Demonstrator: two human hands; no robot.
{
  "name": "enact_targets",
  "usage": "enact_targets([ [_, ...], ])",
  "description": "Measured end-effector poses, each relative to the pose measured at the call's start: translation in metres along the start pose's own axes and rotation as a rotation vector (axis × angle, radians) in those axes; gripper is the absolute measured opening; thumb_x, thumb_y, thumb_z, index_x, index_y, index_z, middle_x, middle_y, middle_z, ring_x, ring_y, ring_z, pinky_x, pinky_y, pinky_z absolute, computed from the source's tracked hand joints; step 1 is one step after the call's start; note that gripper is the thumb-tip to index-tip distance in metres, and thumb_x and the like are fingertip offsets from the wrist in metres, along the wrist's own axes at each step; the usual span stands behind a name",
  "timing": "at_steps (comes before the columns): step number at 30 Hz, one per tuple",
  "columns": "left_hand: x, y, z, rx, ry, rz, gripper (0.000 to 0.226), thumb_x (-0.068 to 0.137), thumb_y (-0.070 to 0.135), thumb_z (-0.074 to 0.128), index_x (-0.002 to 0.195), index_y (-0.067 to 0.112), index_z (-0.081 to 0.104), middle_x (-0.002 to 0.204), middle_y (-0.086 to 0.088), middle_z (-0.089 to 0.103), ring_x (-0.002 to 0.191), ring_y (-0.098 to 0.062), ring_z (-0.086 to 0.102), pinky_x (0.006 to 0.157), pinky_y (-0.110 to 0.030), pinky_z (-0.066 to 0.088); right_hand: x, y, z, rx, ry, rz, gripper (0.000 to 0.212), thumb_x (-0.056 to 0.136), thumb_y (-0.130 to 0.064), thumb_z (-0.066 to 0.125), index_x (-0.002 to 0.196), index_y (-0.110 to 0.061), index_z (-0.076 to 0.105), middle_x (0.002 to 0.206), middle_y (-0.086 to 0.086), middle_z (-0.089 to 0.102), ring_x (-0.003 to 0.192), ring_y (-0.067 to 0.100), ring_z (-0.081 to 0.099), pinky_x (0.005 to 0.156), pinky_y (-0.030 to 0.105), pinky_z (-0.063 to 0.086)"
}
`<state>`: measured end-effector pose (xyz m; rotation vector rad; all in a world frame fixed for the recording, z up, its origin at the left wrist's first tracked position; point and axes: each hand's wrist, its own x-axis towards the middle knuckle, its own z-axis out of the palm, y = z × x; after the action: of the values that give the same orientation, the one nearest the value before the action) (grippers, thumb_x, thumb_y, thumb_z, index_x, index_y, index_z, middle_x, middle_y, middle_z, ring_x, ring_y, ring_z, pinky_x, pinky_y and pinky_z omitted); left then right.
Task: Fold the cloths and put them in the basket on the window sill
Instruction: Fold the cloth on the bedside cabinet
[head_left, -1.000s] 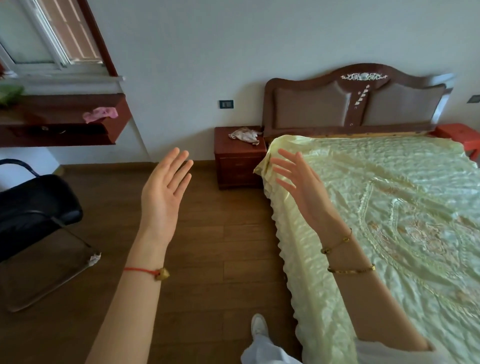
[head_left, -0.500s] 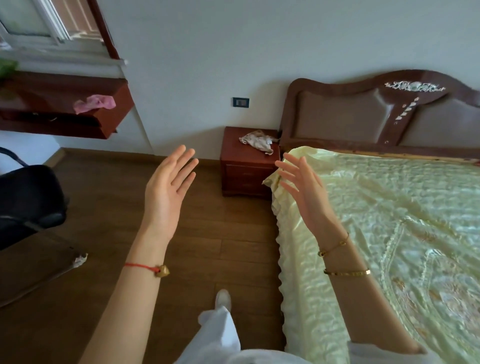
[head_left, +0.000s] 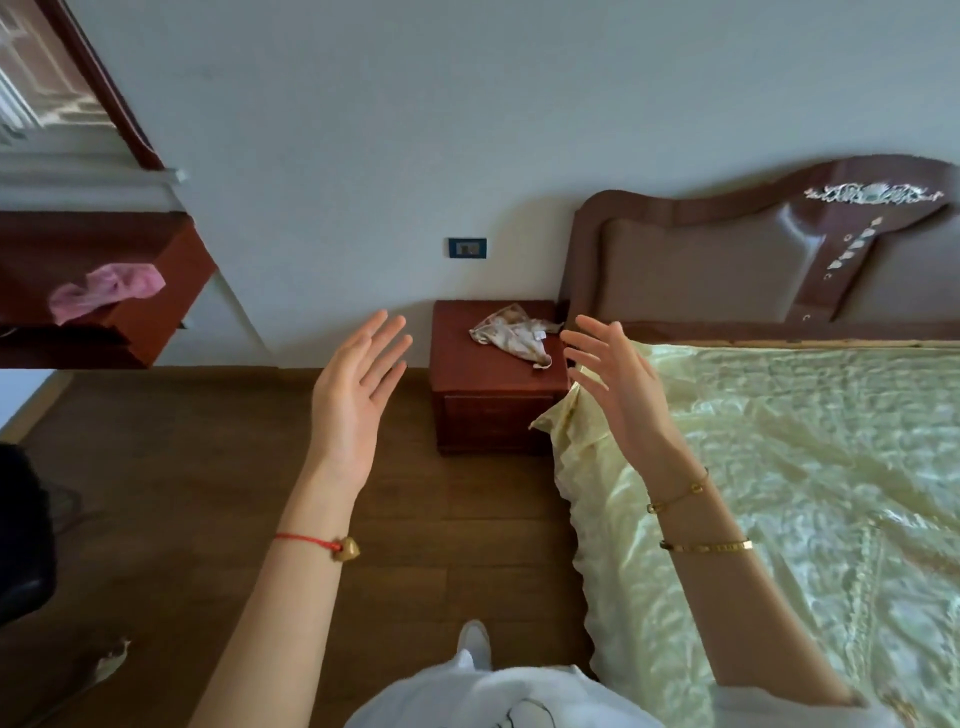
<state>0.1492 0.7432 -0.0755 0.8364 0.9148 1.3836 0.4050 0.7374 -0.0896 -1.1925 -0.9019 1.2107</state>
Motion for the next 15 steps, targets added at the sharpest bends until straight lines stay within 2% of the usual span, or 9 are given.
enact_targets([
  [10, 0.168, -0.024, 0.029, 0.016, -0.023, -0.088, 0.038, 0.104, 0.029, 0.039, 0.136, 0.016, 0.056, 0.132, 0.000, 0.066, 0.125, -0.016, 0.061, 0.114, -0.040, 0.039, 0.152, 0.014, -0.007, 0.042, 0.083, 0.056, 0.041, 0.105, -0.040, 0.032, 0.130, -0.020, 0.058, 0.126, 0.003, 0.067, 0.119, 0.014, 0.062, 0.104, 0.035, 0.048],
  [15, 0.249, -0.050, 0.048, 0.019, -0.003, -0.111, 0.038, 0.104, 0.028, 0.039, 0.135, 0.015, 0.057, 0.131, 0.000, 0.067, 0.124, -0.016, 0.062, 0.112, -0.039, 0.041, 0.243, 0.025, -0.019, 0.054, 0.100, 0.100, 0.043, 0.105, -0.038, 0.033, 0.131, -0.016, 0.058, 0.128, 0.007, 0.066, 0.121, 0.021, 0.060, 0.106, 0.039, 0.046],
])
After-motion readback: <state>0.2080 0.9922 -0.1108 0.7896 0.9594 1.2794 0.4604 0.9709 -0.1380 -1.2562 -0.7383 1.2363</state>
